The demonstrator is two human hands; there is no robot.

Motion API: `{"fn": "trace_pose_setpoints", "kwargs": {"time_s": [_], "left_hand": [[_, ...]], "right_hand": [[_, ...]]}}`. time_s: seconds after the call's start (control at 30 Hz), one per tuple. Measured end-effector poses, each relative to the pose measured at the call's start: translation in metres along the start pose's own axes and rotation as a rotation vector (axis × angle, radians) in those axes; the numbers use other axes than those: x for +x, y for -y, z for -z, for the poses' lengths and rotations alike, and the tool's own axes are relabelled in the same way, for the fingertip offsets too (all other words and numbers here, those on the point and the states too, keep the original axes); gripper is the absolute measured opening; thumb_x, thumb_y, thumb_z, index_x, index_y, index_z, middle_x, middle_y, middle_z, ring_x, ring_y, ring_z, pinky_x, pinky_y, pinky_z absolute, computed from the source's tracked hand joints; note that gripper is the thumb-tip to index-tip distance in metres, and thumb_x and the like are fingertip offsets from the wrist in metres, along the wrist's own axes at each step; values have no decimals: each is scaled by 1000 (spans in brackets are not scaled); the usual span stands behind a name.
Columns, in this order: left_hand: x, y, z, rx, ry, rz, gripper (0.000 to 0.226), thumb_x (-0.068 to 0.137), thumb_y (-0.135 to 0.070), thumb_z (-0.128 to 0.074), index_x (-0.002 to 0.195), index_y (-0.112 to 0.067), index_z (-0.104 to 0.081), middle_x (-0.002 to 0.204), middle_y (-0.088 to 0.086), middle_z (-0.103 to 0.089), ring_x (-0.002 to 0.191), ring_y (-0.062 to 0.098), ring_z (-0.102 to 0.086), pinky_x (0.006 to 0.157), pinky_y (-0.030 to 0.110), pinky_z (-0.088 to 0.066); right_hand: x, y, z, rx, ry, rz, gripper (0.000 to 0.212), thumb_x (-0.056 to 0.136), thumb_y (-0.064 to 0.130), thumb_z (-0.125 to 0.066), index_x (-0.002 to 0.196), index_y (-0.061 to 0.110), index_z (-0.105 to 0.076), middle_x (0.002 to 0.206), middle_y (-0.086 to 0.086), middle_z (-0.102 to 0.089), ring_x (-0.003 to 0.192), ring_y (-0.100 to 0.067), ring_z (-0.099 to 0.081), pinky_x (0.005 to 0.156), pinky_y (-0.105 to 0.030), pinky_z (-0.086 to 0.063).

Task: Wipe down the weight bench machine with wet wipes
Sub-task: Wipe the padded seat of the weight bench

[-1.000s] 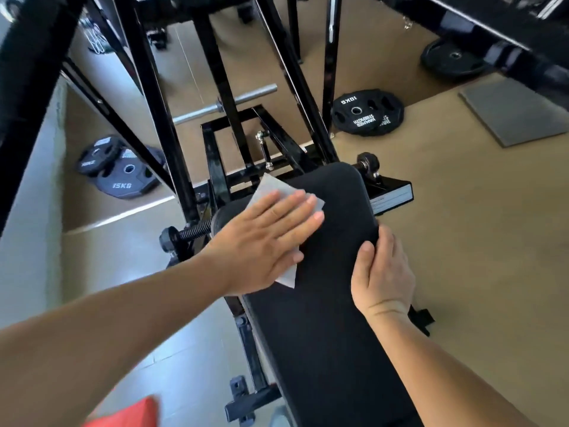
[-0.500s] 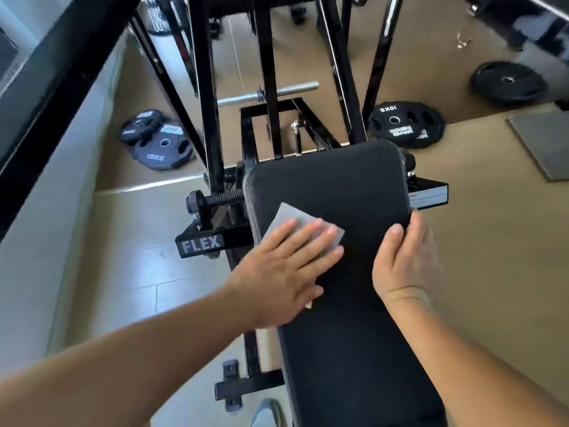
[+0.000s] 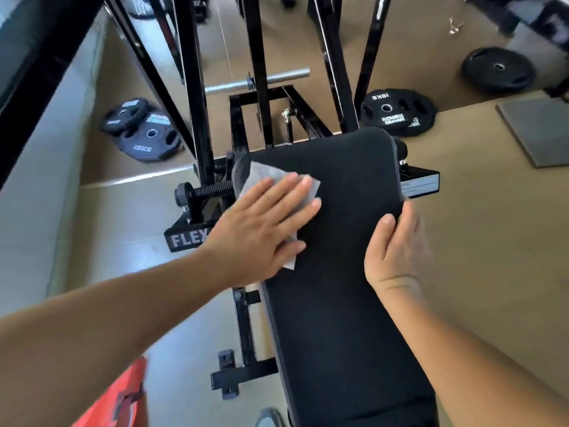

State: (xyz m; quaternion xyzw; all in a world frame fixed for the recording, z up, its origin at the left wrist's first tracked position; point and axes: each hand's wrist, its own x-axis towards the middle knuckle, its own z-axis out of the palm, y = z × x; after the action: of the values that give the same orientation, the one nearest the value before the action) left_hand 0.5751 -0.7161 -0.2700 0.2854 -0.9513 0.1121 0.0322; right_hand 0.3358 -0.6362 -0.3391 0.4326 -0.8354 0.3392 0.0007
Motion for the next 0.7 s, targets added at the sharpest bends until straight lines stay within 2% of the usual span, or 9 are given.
{"fn": "trace_pose_setpoints", "kwargs": {"time_s": [0.13, 0.2, 0.27, 0.37, 0.43, 0.47, 0.53, 0.6, 0.7], "left_hand": [[23, -5, 0, -15, -52, 196, 66, 106, -45, -35, 164, -16, -20, 171, 16, -9, 159, 33, -4, 126, 55, -14], [14, -30, -8, -49, -42, 192, 68, 106, -42, -36, 164, -11, -18, 171, 19, -6, 159, 35, -2, 127, 56, -11], [-1, -52, -15, -95, -6, 127, 70, 106, -41, -36, 164, -8, -16, 171, 20, -3, 159, 35, 1, 128, 56, -9], [-16, -72, -22, -109, 88, -100, 72, 106, -44, -36, 164, -9, -11, 171, 19, 0, 159, 34, 3, 128, 54, -5], [-15, -61, -21, -94, 89, -211, 70, 107, -46, -34, 165, -12, -11, 172, 14, -3, 159, 30, 2, 128, 51, -5], [-7, -47, -18, -94, 59, -211, 68, 108, -46, -33, 165, -14, -13, 172, 11, -6, 160, 28, 0, 128, 50, -7], [14, -19, -8, -100, -32, -85, 64, 109, -43, -32, 164, -14, -18, 172, 8, -11, 160, 26, -5, 128, 51, -12], [28, -3, -3, -103, -116, 110, 64, 108, -40, -34, 163, -11, -21, 171, 10, -14, 159, 27, -8, 127, 54, -15], [21, -26, -10, -142, -135, 227, 64, 106, -39, -37, 162, -11, -24, 170, 14, -15, 159, 33, -9, 126, 58, -14]], "right_hand": [[2, 2, -1, 12, 33, -5, 52, 104, 35, -31, 145, 7, -45, 126, -16, -60, 105, -36, -58, 77, -35, -39], [2, 2, -1, 6, 36, -21, 54, 104, 38, -28, 145, 7, -46, 125, -15, -60, 104, -34, -58, 78, -36, -41], [1, 4, 0, 20, 37, -17, 56, 104, 41, -27, 145, 8, -46, 125, -13, -60, 105, -32, -57, 80, -37, -44], [2, 5, 1, 26, 44, -28, 54, 105, 41, -27, 144, 9, -46, 125, -13, -60, 104, -29, -57, 79, -33, -40], [1, 5, 2, 24, 39, -26, 54, 105, 42, -27, 143, 8, -47, 124, -13, -61, 102, -30, -58, 78, -32, -39], [1, 5, 1, 18, 38, -28, 55, 105, 42, -26, 143, 8, -47, 125, -13, -61, 102, -31, -58, 77, -33, -40], [2, 4, 4, -5, 32, -39, 57, 104, 42, -26, 144, 8, -46, 126, -14, -60, 103, -34, -58, 77, -37, -42], [3, 5, 2, -25, 30, -42, 57, 103, 41, -26, 143, 6, -46, 125, -15, -60, 100, -36, -58, 74, -34, -38], [2, 6, 2, -44, 41, -47, 54, 104, 38, -28, 143, 6, -46, 123, -15, -59, 98, -36, -58, 75, -32, -34]]}}
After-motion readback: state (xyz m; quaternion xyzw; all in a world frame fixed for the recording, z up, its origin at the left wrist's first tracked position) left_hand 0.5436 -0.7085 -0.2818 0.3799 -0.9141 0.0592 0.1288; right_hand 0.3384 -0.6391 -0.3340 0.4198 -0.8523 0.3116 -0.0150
